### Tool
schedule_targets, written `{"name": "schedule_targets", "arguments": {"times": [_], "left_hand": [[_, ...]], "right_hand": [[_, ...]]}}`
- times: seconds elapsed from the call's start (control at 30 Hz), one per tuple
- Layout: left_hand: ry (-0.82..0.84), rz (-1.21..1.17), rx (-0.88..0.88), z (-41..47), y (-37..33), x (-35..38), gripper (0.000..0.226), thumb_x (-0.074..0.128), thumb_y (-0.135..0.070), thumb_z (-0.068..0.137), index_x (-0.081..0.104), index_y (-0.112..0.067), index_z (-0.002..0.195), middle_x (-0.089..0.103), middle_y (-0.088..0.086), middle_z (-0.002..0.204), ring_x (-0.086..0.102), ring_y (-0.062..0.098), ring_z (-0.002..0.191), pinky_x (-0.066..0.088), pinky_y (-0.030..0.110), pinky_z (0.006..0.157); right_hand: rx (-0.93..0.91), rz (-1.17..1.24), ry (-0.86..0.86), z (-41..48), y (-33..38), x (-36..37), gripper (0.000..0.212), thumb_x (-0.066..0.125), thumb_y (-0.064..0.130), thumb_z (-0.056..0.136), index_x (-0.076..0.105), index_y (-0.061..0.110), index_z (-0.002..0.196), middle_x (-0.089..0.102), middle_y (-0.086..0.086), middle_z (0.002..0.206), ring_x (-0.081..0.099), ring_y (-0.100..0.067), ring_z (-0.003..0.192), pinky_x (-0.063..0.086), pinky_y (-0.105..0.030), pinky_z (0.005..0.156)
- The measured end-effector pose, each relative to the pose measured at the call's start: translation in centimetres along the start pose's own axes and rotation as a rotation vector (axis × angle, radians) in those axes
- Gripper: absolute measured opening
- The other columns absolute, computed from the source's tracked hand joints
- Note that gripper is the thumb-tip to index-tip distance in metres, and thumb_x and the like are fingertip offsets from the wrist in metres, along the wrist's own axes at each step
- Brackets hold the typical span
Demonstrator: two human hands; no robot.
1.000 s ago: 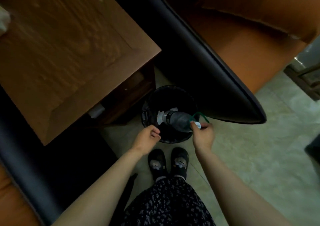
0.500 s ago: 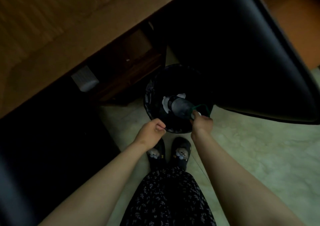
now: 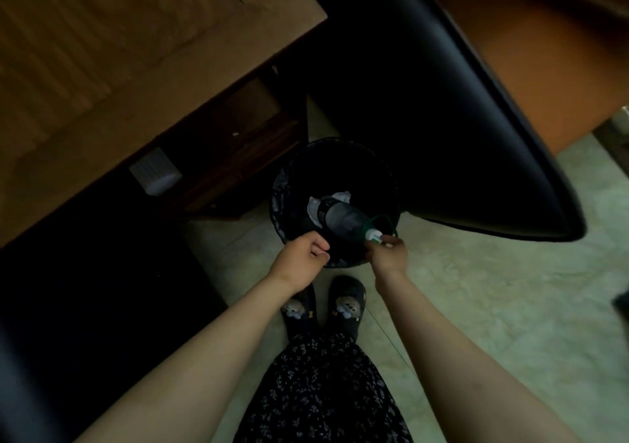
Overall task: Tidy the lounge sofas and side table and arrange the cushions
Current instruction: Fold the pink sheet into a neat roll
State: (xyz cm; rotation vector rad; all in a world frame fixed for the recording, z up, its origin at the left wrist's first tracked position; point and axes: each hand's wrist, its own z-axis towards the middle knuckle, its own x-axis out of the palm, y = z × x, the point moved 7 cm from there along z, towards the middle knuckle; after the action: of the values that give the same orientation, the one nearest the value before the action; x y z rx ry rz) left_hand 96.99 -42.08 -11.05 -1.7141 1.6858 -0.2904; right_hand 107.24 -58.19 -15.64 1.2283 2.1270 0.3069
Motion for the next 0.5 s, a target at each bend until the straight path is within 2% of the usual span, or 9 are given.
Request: {"name": "schedule_targets", "arguments": {"times": [0.1, 0.17, 0.3, 0.4, 0.5], "left_hand": [[0.001, 0.020, 0.032, -0.7, -1.5, -0.2, 0.007, 0.061, -0.012, 0.091, 0.059, -0.019, 0.093, 0.057, -0.008, 0.079, 0.052, 0.010, 0.074, 0.045, 0.028, 0.080], [-0.002, 0.030, 0.053, -1.2, -2.7, -0.6, 0.009, 0.061, -0.011, 0.090, 0.058, -0.020, 0.091, 0.057, -0.008, 0.078, 0.053, 0.010, 0.075, 0.045, 0.028, 0.079], [-0.020, 0.072, 0.093, -2.5, -5.0, -2.0, 0.013, 0.062, -0.011, 0.088, 0.057, -0.023, 0.087, 0.058, -0.009, 0.076, 0.055, 0.009, 0.074, 0.047, 0.029, 0.081], [-0.037, 0.115, 0.103, -3.7, -6.6, -3.5, 0.013, 0.062, -0.011, 0.088, 0.057, -0.024, 0.086, 0.058, -0.009, 0.075, 0.056, 0.011, 0.076, 0.047, 0.029, 0.081], [-0.041, 0.153, 0.117, -5.4, -8.5, -5.0, 0.010, 0.060, -0.011, 0.089, 0.058, -0.021, 0.090, 0.056, -0.009, 0.074, 0.058, 0.015, 0.079, 0.048, 0.029, 0.081]], "right_hand": [[-0.098, -0.070, 0.077, -2.0, 1.4, -0.3, 0.030, 0.063, 0.000, 0.084, 0.053, 0.002, 0.112, 0.059, -0.013, 0.097, 0.057, -0.025, 0.089, 0.043, -0.034, 0.077], [-0.175, -0.093, 0.151, -3.7, 2.7, -0.2, 0.033, 0.063, -0.002, 0.086, 0.053, 0.002, 0.117, 0.057, -0.009, 0.101, 0.056, -0.021, 0.095, 0.044, -0.029, 0.079], [-0.319, -0.145, 0.223, -6.5, 5.3, -0.6, 0.031, 0.063, -0.002, 0.086, 0.055, 0.004, 0.115, 0.058, -0.007, 0.103, 0.058, -0.020, 0.099, 0.049, -0.032, 0.088], [-0.409, -0.231, 0.232, -8.4, 7.6, -1.6, 0.029, 0.063, -0.002, 0.084, 0.058, 0.006, 0.112, 0.060, -0.003, 0.098, 0.059, -0.017, 0.092, 0.049, -0.029, 0.084], [-0.486, -0.298, 0.220, -10.4, 10.1, -3.0, 0.030, 0.063, -0.004, 0.080, 0.060, 0.010, 0.107, 0.061, -0.001, 0.092, 0.060, -0.018, 0.087, 0.050, -0.033, 0.085]]}}
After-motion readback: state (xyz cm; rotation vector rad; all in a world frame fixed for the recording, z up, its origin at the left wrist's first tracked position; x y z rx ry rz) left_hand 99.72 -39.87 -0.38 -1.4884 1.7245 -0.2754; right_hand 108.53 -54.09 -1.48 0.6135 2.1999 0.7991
